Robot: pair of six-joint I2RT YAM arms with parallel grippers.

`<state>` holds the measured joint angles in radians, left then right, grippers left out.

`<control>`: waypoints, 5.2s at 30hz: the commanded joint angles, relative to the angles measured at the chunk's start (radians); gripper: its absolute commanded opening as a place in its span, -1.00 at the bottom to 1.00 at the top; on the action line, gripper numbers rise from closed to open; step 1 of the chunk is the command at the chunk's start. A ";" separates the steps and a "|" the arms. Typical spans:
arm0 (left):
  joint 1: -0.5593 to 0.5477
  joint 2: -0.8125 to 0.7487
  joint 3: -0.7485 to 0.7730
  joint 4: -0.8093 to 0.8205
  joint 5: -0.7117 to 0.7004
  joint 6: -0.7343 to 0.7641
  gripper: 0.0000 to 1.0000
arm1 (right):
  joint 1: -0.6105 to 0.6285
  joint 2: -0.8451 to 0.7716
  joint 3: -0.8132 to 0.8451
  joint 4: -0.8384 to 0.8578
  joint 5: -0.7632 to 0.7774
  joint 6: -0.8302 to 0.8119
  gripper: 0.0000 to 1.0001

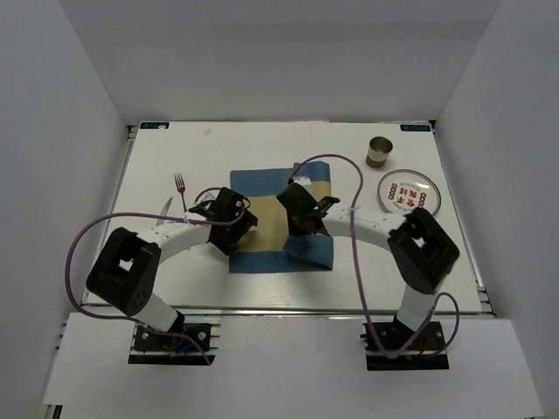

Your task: Set the dinner table for one person

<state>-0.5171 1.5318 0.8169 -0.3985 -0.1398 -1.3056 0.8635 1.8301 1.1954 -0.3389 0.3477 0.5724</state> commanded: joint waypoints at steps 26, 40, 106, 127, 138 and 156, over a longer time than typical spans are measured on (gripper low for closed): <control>-0.014 -0.074 0.102 -0.132 -0.155 -0.011 0.96 | -0.328 -0.772 -0.387 -0.058 0.197 0.031 0.79; -0.037 0.288 0.416 -0.292 -0.026 0.177 0.96 | -0.327 -0.373 -0.351 -0.017 -0.061 -0.060 0.79; 0.221 0.300 1.118 -0.588 -0.055 0.542 0.96 | -0.319 0.202 0.184 -0.086 -0.128 0.078 0.79; 0.221 -0.127 0.627 -0.523 -0.085 0.652 0.96 | -0.327 0.056 0.225 -0.066 -0.110 -0.032 0.78; 0.221 -0.482 0.206 -0.375 -0.077 0.712 0.96 | -0.521 -0.575 -0.363 0.086 0.063 0.254 0.79; 0.212 -0.593 0.125 -0.347 0.071 0.819 0.96 | -0.822 -0.821 -0.806 0.441 0.168 0.639 0.79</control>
<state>-0.3031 0.9752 0.9592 -0.7593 -0.1207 -0.5282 0.0711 1.0004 0.4084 0.0010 0.4614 1.0985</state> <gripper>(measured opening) 0.980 0.888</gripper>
